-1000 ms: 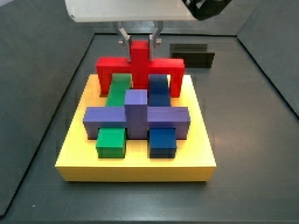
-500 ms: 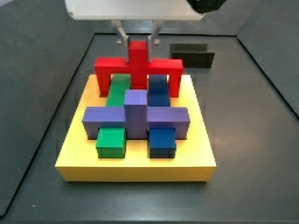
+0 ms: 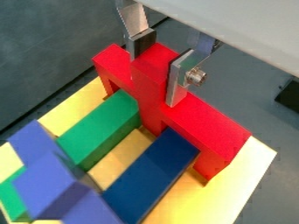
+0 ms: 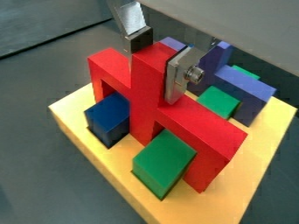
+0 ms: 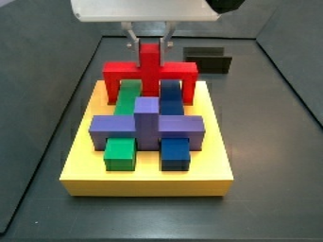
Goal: Pick up the red object. Move up. Place the red object on the fixture. Regrasp the red object. Move to above the board. Insert the red object.
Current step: Insert the red object.
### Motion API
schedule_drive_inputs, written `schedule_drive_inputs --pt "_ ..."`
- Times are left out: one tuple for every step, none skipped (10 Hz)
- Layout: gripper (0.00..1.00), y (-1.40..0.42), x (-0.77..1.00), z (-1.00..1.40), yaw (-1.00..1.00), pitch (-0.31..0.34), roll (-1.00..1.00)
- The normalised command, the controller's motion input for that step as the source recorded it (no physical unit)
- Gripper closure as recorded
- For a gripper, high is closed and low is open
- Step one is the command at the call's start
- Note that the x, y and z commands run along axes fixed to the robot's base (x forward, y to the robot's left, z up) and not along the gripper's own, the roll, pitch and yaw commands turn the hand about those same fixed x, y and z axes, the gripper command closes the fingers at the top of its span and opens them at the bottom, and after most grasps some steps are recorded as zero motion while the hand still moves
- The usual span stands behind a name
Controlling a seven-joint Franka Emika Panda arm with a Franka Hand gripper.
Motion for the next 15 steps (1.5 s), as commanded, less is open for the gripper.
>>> schedule_drive_inputs --pt "1.00 0.05 0.08 -0.50 0.06 0.049 0.00" --pt "1.00 0.00 0.04 -0.34 0.00 0.030 -0.13" --pt "1.00 -0.14 0.00 -0.09 0.00 0.000 -0.28" --pt "1.00 -0.17 0.00 0.00 -0.04 -0.024 -0.41" --pt "1.00 -0.20 0.00 -0.03 -0.07 -0.069 -0.43" --pt "1.00 -0.18 0.00 -0.04 -0.05 -0.079 -0.42" --pt "1.00 -0.02 0.00 -0.05 0.00 -0.070 -0.36" --pt "1.00 0.00 0.00 -0.16 0.00 0.000 -0.17" --pt "1.00 0.05 0.08 -0.22 0.00 0.013 -0.10" --pt "1.00 0.12 0.08 -0.23 0.00 0.026 -0.10" --pt "1.00 0.19 0.08 -0.26 0.00 0.044 -0.08" --pt "1.00 0.29 0.00 -0.24 0.00 0.004 -0.10" --pt "1.00 0.12 -0.06 -0.21 0.05 0.000 -0.08" --pt "1.00 0.00 -0.15 -0.20 0.04 -0.024 0.00" --pt "1.00 -0.17 -0.10 -0.30 0.01 -0.033 0.00"
